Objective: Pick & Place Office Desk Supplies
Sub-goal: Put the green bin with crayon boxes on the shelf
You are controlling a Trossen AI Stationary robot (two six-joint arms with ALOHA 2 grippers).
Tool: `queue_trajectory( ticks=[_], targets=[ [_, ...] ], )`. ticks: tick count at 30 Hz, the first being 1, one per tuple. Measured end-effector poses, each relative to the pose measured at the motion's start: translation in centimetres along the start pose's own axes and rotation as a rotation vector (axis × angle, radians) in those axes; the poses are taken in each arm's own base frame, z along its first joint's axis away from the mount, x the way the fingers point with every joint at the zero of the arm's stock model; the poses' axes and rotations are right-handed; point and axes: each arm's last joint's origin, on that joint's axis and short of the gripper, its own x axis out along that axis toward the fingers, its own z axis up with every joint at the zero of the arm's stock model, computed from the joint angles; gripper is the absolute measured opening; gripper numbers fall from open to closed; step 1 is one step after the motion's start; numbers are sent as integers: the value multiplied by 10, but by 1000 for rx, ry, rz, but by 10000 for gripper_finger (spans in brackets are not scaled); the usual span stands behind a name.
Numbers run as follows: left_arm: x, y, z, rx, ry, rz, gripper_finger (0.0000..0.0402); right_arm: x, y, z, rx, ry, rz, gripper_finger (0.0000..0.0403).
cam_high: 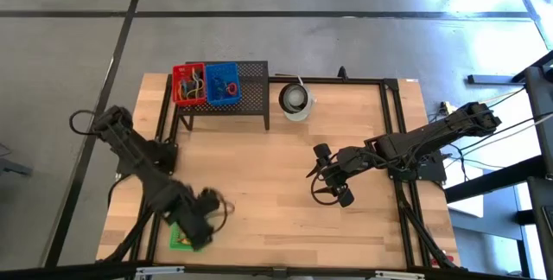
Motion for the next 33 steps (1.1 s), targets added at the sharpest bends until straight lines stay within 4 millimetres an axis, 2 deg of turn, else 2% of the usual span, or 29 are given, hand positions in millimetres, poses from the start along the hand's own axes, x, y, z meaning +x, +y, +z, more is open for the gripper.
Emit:
queue_trajectory(
  ticks=[7, 11, 14, 20, 28, 33],
  targets=[
    [47, -17, -47, 99, 56, -257, 146, 0, 0, 0, 0, 0, 0, 237],
    [67, -14, -72, 144, 78, -329, 144, 0, 0, 0, 0, 0, 0, 237],
    [76, -7, -84, 173, 94, -311, 144, 0, 0, 0, 0, 0, 0, 237],
    [80, 5, -90, 298, 4, -192, 143, 0, 0, 0, 0, 0, 0, 237],
    [81, 8, -89, 481, -45, -151, 143, 0, 0, 0, 0, 0, 0, 237],
    [92, 8, -89, 525, -50, -110, 143, 0, 0, 0, 0, 0, 0, 237]
  ],
)
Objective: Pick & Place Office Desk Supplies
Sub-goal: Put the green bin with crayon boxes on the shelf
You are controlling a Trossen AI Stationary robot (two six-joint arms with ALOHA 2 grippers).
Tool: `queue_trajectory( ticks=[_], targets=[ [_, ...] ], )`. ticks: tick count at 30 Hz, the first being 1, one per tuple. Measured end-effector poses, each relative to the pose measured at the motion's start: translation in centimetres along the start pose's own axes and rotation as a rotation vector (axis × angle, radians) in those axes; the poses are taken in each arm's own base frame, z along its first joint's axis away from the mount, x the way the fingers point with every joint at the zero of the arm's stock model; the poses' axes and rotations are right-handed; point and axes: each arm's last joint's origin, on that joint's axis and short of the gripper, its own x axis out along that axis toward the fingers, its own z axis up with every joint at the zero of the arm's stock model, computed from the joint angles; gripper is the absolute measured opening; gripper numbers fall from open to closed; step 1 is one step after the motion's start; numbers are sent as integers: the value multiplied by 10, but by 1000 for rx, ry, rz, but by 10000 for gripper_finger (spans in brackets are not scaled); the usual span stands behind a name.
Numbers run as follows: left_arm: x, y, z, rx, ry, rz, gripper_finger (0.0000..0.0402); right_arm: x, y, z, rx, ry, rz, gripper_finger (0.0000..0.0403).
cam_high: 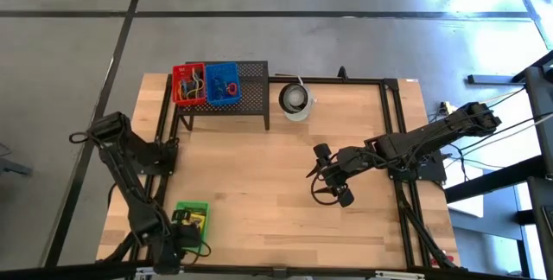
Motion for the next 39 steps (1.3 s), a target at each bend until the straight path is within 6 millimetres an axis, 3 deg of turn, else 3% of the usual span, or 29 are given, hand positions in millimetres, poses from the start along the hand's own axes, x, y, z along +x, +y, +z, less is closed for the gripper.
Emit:
queue_trajectory(
  ticks=[13, 17, 22, 26, 33, 39],
  targets=[
    [34, -4, -6, 55, 67, 45, 135, 0, 0, 0, 0, 0, 1, 237],
    [35, -3, -4, 110, 70, 47, 96, 0, 0, 0, 0, 0, 0, 237],
    [36, 0, 2, 131, 64, 55, 19, 0, 0, 0, 0, 0, 0, 237],
    [36, 4, 9, 174, 51, 63, 8, 0, 0, 0, 0, 0, 0, 237],
    [37, 21, 42, 212, -39, 126, 4, 0, 0, 0, -1, 0, 0, 237],
    [36, 56, 85, 80, -124, 213, 3, 0, 0, 0, 0, 0, 0, 237]
  ],
)
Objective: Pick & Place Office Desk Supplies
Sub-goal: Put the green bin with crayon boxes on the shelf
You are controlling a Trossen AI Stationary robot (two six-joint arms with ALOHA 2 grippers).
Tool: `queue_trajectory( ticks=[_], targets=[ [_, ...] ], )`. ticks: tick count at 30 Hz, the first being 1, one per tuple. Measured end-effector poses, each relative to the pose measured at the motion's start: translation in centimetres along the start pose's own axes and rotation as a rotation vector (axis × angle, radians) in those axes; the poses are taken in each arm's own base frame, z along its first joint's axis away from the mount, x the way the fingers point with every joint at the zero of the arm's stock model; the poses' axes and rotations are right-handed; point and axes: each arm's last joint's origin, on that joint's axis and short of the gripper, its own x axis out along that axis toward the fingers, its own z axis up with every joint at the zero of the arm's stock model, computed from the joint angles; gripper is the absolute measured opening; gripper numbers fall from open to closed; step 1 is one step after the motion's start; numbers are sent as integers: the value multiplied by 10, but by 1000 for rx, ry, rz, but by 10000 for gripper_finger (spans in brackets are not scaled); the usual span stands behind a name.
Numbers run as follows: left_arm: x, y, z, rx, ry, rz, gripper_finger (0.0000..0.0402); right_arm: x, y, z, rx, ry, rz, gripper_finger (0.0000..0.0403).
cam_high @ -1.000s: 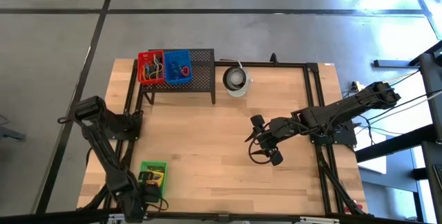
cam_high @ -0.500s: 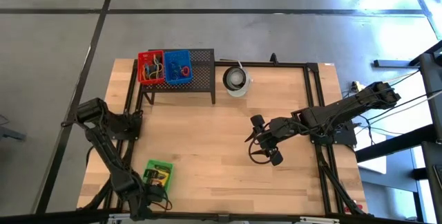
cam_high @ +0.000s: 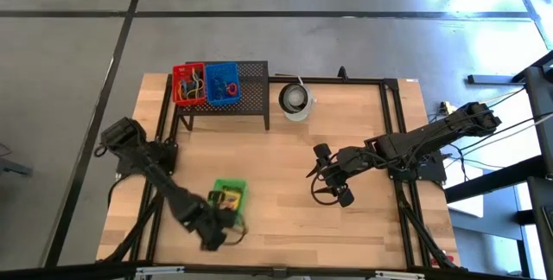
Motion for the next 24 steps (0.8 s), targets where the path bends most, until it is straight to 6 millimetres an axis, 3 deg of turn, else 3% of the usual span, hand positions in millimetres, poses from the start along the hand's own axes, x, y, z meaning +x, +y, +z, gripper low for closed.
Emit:
queue_trajectory(
  ticks=[4, 14, 20, 24],
  targets=[
    [6, 27, 24, -23, -34, 41, 3, 0, 0, 0, 0, 0, 0, 237],
    [13, 77, 66, 143, -116, 98, 3, 0, 0, 0, 0, 0, 0, 237],
    [-4, 93, 98, 289, -177, 129, 3, 0, 0, 0, 0, 0, 0, 237],
    [-21, 105, 116, 276, -167, 168, 3, 0, 0, 0, 0, 0, 0, 237]
  ],
)
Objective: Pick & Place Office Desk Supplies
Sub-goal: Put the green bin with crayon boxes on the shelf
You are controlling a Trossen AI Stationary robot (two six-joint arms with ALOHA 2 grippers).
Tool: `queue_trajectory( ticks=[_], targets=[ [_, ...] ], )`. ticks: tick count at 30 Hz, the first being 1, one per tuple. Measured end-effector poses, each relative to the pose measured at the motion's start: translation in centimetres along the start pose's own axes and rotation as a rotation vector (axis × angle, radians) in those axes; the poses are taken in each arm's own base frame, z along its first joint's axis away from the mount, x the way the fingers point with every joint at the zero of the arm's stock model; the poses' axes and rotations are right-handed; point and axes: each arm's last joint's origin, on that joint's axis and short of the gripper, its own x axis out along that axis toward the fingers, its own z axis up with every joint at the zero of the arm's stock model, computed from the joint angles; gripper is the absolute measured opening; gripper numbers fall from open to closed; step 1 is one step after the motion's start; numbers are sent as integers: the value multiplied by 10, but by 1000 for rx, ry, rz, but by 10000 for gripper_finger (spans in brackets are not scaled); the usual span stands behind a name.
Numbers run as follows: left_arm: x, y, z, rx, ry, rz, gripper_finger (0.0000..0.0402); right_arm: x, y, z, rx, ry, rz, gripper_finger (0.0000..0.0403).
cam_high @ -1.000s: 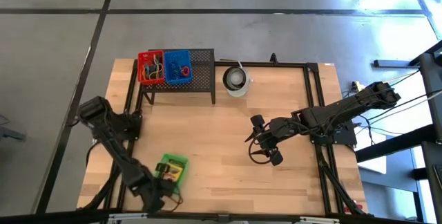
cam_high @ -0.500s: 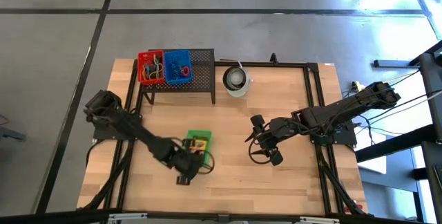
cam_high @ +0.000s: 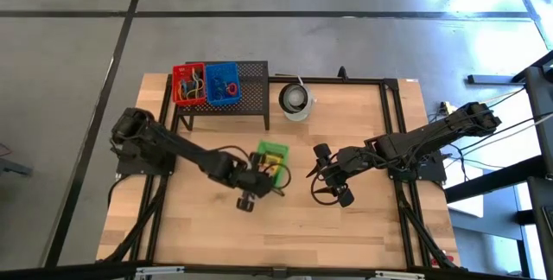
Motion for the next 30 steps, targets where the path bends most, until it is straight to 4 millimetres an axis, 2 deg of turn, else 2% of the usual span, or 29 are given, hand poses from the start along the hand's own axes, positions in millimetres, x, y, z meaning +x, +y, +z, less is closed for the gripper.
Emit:
queue_trajectory(
  ticks=[8, 14, 21, 30],
  targets=[
    [-37, 32, 33, 70, -10, 135, 3, 0, 0, 0, 0, 0, 0, 237],
    [-62, 64, 48, 62, 13, 246, 3, 0, 0, 0, 0, 0, 0, 237],
    [-79, 115, 44, 8, 108, 348, 3, 0, 0, 0, 0, 0, 0, 237],
    [-73, 176, 21, -135, 182, 309, 3, 0, 0, 0, 0, 0, 0, 237]
  ],
)
